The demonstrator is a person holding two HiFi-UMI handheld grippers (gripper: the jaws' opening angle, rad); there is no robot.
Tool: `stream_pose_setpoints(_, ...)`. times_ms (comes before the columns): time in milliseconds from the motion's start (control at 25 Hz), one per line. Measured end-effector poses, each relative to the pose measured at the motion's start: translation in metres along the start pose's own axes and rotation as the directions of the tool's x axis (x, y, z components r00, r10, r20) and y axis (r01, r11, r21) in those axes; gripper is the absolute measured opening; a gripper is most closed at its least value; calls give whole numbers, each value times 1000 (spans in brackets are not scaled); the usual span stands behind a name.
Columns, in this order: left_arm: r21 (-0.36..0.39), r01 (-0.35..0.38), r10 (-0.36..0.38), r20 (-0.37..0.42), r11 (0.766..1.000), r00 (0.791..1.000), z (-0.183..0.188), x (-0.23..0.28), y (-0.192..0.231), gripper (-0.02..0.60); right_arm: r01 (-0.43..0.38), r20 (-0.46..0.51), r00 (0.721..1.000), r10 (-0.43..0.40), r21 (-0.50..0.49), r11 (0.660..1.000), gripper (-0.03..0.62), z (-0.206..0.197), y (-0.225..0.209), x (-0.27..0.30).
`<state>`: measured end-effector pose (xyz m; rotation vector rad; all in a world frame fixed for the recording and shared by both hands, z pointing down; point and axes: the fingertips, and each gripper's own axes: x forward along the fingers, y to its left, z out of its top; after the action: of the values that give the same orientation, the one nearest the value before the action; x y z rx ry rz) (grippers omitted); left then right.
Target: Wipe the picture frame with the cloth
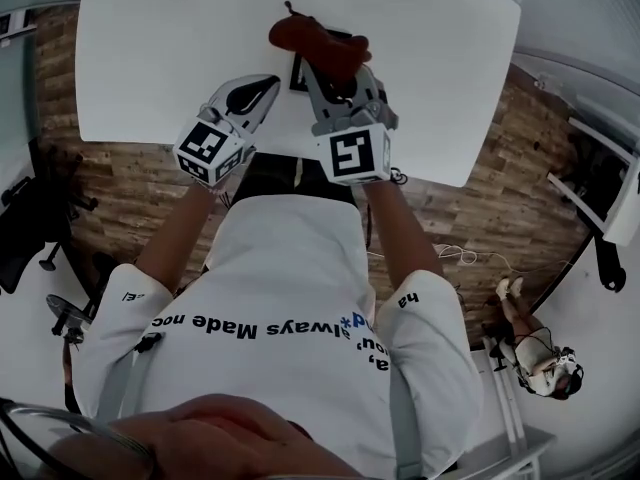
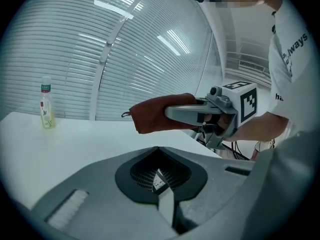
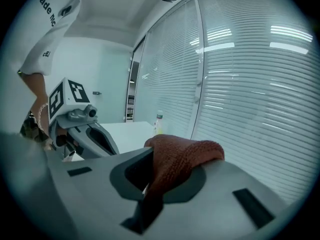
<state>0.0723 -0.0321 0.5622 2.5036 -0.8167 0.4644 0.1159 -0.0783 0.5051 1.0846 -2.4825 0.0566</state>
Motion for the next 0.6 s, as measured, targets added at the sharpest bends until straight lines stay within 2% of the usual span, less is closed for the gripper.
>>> stream_pose_setpoints(160,-30,16,-17,-50,999,999,-31,19,7,2,-15,-26,1000,14,-20,1000,31,-32,3,22)
stream_pose_setpoints(320,-63,19,-27,-126,998,992,-74,34,12,2,-41,-93,995,36,-50,998,31,-71,7,43)
stream_pose_setpoints(600,-74,32,-50,-267,997,962,-134,52,15,2,-85,-186,980,63,-115,990,31,-122,3,87)
